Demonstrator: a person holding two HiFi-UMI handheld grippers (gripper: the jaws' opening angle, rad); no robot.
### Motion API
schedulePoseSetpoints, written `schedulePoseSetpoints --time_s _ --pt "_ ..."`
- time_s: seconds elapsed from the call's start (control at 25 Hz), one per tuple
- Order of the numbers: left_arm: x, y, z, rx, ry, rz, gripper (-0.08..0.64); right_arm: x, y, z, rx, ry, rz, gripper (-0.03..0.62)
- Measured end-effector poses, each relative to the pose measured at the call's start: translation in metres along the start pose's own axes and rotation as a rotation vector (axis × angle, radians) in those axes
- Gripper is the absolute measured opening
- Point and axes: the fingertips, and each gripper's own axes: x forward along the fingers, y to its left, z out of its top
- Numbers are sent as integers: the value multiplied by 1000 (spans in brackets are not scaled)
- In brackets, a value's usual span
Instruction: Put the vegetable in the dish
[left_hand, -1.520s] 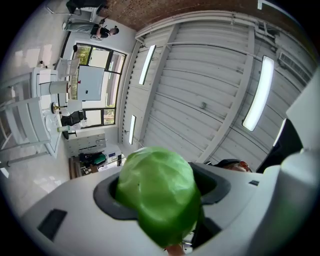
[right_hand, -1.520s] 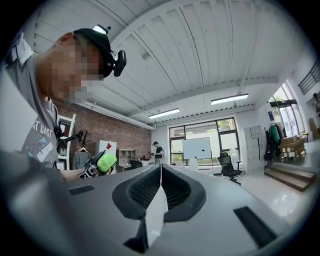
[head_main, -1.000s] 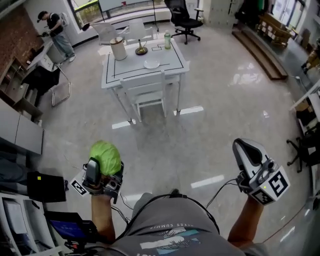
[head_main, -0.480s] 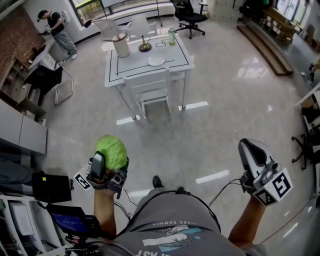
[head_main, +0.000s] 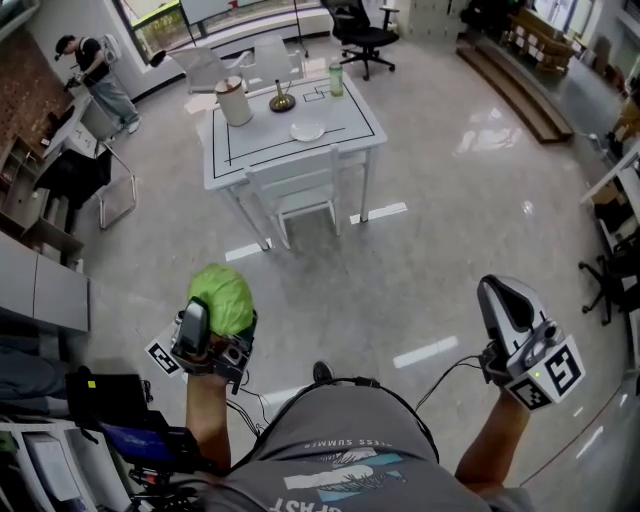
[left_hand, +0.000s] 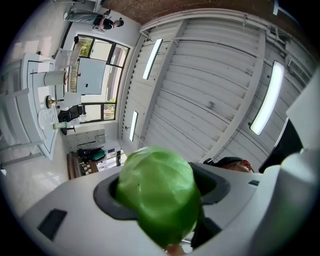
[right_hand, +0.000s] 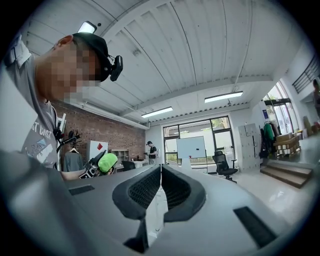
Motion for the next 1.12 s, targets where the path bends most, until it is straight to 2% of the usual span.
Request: schedulePoseSetpoints --time_s 0.28,0.44,0.68,0.92,1.12 --pt "-2 7 8 -23 24 -23 310 0 13 -4 -26 6 -30 8" --pt "-3 14 30 -39 20 -28 310 19 18 1 -34 20 -42 9" --pt "1 26 31 -33 12 -8 310 32 4 -2 -29 31 -24 9" --pt "21 38 30 1 -6 12 310 51 -28 7 -23 20 28 9" --pt "40 48 25 30 -32 20 310 67 -54 23 22 -10 58 9"
